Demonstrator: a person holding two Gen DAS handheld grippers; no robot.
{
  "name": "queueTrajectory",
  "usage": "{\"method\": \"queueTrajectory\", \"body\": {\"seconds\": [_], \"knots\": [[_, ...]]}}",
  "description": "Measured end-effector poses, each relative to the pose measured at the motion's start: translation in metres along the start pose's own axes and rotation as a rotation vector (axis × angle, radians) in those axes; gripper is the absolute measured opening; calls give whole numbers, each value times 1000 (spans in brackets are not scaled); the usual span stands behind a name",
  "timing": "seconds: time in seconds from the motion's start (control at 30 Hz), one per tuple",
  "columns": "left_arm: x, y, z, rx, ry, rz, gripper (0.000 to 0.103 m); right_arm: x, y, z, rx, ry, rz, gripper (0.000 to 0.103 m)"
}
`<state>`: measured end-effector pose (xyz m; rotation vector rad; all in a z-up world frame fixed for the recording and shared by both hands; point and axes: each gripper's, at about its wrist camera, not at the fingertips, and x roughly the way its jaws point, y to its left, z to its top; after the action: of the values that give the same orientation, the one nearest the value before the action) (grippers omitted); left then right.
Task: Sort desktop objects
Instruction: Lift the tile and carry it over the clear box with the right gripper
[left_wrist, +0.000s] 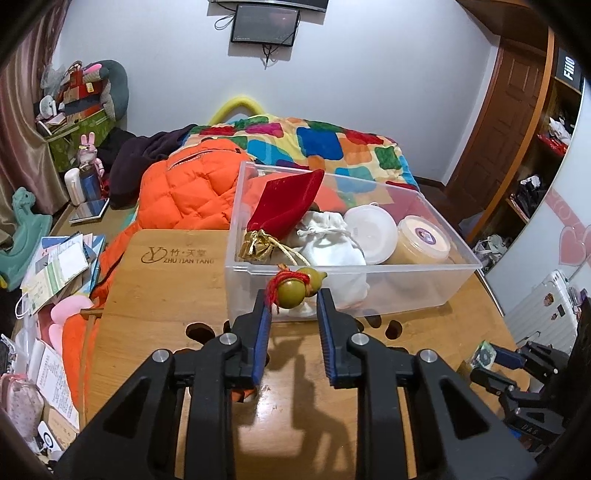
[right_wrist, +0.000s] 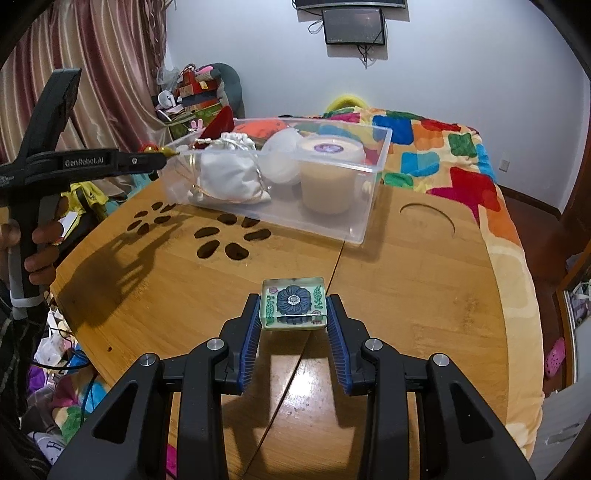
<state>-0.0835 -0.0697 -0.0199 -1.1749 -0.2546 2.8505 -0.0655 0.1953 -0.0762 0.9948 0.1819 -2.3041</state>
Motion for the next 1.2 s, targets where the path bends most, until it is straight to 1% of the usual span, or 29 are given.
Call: {"method": "queueTrajectory", "body": {"seconds": [0.23, 0.33, 0.43, 0.63, 0.77, 0.9, 0.93, 0.97, 1.0, 1.03, 1.13, 1.2], "knots": [[4, 2, -1, -5, 10, -17, 24, -2, 5, 8, -23, -9, -2, 32], [12, 2, -1, -1, 32, -33, 24, -1, 7, 7, -28, -5, 2, 32], [19, 2, -1, -11, 50, -35, 25, 1, 9, 6, -32, 2, 1, 32], [18, 3, 0, -39, 48, -47, 25, 2, 9, 8, -42, 12, 3, 32], [12, 4, 1, -57, 29, -66, 37, 1, 13, 11, -59, 7, 8, 32], [8, -1, 3, -41, 8, -28, 37, 4, 14, 12, -66, 13, 10, 32], [9, -1, 4, -35, 10, -30, 37, 4, 15, 12, -67, 14, 11, 32], [10, -2, 4, -28, 13, -32, 34, 4, 15, 12, -68, 15, 12, 32], [11, -4, 3, -18, 18, -27, 27, 4, 16, 13, -72, 15, 12, 32], [13, -6, 2, -4, 24, -17, 25, 4, 16, 14, -74, 14, 10, 32], [14, -7, 0, -3, 14, -11, 25, 1, 18, 18, -80, 3, 9, 32], [13, -6, -1, -4, 5, -14, 23, 0, 20, 21, -86, -5, 8, 32]]}}
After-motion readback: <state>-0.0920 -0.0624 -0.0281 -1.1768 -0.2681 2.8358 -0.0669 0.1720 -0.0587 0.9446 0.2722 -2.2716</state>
